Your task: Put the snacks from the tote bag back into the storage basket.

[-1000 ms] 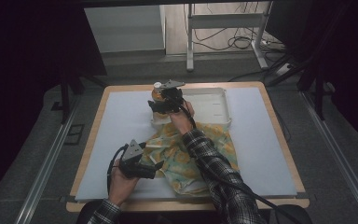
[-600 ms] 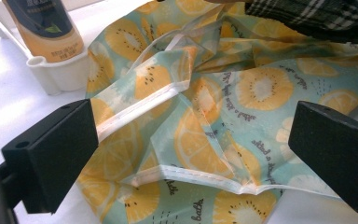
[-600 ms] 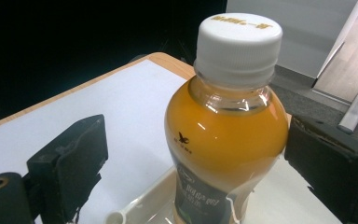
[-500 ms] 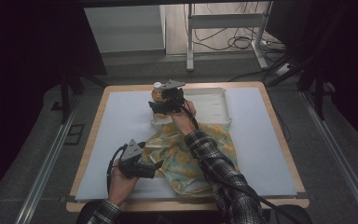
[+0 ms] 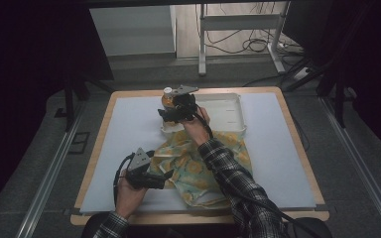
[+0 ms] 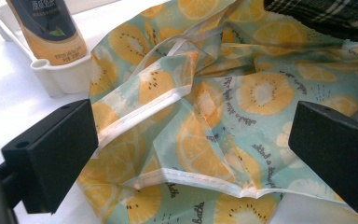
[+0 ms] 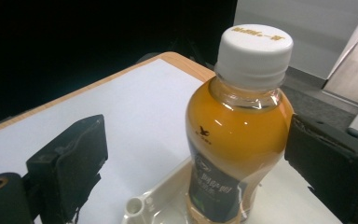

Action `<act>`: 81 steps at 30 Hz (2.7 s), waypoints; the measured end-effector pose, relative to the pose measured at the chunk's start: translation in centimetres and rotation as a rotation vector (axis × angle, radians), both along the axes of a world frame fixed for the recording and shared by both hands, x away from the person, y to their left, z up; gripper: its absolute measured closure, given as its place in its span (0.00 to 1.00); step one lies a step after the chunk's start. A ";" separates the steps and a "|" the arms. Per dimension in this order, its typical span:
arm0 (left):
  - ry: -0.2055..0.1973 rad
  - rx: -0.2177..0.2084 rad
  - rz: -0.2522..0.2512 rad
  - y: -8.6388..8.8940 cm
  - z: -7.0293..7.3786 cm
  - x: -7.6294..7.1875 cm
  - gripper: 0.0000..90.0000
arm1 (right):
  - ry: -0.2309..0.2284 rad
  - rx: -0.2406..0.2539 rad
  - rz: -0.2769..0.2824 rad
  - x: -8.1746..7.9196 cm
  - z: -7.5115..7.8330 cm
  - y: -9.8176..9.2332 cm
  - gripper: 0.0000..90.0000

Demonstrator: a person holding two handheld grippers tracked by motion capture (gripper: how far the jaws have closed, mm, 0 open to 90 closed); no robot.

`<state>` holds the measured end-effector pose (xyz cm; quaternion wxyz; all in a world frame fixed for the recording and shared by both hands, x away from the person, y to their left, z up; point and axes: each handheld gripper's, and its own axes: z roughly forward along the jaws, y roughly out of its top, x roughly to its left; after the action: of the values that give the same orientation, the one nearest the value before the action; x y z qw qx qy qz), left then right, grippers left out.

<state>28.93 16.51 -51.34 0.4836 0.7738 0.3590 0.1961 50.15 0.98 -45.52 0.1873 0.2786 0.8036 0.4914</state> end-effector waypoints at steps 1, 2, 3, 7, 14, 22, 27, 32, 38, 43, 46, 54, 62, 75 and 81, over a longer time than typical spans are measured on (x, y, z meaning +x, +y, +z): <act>0.000 -0.001 0.000 0.0 0.0 0.0 0.01 | 0.000 0.002 -0.001 -0.1 0.1 0.0 0.07; -0.001 0.000 -0.001 0.0 0.0 0.0 0.01 | 0.000 0.002 -0.002 -0.1 0.1 -0.1 0.07; -0.001 0.000 -0.002 -0.1 0.0 0.0 0.01 | 0.002 0.005 0.003 -0.1 0.1 -0.1 0.07; -0.001 0.001 -0.001 -0.1 0.0 0.0 0.01 | 0.005 0.000 0.013 -0.4 0.2 -0.2 0.06; -0.002 0.005 -0.001 -0.1 0.0 0.0 0.01 | 0.013 -0.009 0.024 -0.8 0.5 -0.5 0.06; -0.003 0.009 -0.003 -0.2 0.0 0.0 0.02 | 0.034 -0.021 0.033 -1.0 0.3 -1.1 0.06; -0.003 0.009 -0.003 -0.2 0.0 0.0 0.02 | 0.037 -0.028 0.047 -1.3 0.3 -1.3 0.06; -0.002 0.010 -0.007 -0.3 0.0 0.0 0.02 | 0.050 -0.022 0.057 -1.5 0.4 -1.7 0.06; -0.004 0.008 -0.003 -0.2 0.0 0.0 0.02 | 0.052 -0.029 0.065 -1.9 0.6 -1.9 0.06; -0.004 0.009 -0.003 -0.3 0.0 0.0 0.02 | 0.049 -0.029 0.075 -2.3 0.9 -2.0 0.06; -0.002 0.012 -0.007 -0.3 -0.1 0.0 0.02 | 0.049 -0.030 0.086 -2.6 1.0 -2.0 0.06; -0.003 0.015 -0.005 -0.3 0.0 0.0 0.02 | 0.047 -0.034 0.109 -3.4 1.6 -2.2 0.06; -0.004 0.020 -0.005 -0.3 0.0 -0.1 0.02 | 0.047 -0.038 0.124 -4.1 1.8 -2.5 0.06; -0.004 0.017 -0.003 -0.3 0.0 -0.1 0.02 | 0.047 -0.054 0.138 -4.9 1.6 -3.2 0.06; -0.005 0.016 -0.003 -0.3 0.0 -0.1 0.02 | 0.046 -0.057 0.143 -5.3 1.5 -3.6 0.06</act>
<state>28.84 16.26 -51.37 0.4787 0.7777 0.3551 0.2001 44.86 -2.59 -43.98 0.1410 0.2263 0.8394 0.4737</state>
